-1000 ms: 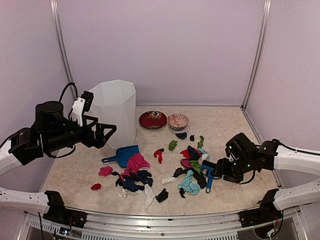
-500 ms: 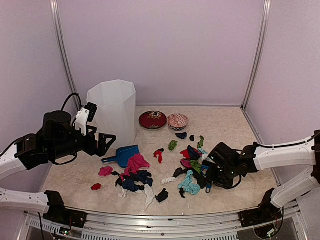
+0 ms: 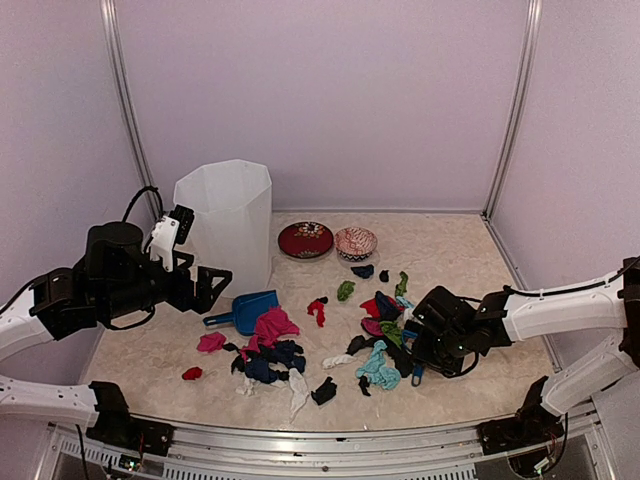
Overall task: Sweep away the paper scraps from the table
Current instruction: Pick up the broom from the center of the board.
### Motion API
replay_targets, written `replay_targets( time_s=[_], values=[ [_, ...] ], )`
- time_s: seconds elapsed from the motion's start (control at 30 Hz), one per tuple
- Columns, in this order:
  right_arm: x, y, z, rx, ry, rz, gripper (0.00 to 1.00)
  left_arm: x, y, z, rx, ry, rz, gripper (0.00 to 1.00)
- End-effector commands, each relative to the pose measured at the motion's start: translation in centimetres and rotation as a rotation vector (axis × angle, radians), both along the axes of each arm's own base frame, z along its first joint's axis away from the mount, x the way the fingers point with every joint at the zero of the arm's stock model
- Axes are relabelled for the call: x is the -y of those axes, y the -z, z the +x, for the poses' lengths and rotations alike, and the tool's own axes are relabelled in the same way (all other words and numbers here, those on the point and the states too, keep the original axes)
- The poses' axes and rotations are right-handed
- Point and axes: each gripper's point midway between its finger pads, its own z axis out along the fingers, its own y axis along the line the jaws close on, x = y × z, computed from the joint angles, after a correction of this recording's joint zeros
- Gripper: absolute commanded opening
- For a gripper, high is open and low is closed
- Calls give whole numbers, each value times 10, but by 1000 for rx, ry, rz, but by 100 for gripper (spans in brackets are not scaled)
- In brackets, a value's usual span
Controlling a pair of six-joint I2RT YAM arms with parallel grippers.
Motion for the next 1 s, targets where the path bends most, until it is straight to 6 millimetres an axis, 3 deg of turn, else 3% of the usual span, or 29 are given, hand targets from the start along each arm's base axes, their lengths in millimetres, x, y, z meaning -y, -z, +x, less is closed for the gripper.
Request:
replay_targets(
  time_s=[0.0,0.63,0.97],
  values=[
    [-1,-1,4,29,21,-7,44,2,0,1,4,2,-13,99],
    [0,14,1,6,12,-21,34,2,4,1,-10,-4,-4,99],
    [6,12,-1,7,25,-39,14,1,3,1,-8,-8,-5,99]
  ],
)
